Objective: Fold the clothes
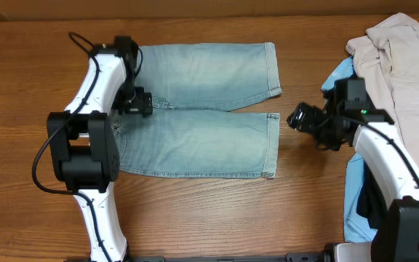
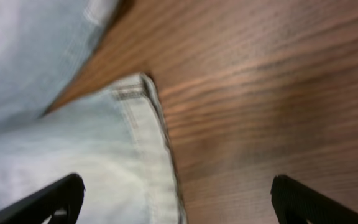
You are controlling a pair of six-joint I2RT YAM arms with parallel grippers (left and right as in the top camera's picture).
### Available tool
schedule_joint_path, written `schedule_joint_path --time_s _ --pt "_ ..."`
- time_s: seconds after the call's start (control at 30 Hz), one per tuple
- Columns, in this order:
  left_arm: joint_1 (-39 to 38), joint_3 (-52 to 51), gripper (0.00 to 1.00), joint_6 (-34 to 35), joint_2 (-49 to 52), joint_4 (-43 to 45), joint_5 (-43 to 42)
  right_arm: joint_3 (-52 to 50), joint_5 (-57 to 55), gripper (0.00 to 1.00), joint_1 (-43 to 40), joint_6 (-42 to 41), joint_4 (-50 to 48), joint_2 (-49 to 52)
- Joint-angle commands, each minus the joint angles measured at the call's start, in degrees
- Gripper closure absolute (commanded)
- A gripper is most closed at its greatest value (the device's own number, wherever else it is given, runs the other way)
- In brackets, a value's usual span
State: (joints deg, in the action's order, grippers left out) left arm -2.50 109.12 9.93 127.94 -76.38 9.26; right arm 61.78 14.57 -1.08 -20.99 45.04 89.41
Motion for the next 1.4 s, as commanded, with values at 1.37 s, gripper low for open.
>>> schedule_joint_path --time_s 1.37 --pt "11.0 -48.9 0.00 52.2 -41.6 19.5 7.3 4.8 -24.0 0.00 24.9 -32.2 21.1 -15.0"
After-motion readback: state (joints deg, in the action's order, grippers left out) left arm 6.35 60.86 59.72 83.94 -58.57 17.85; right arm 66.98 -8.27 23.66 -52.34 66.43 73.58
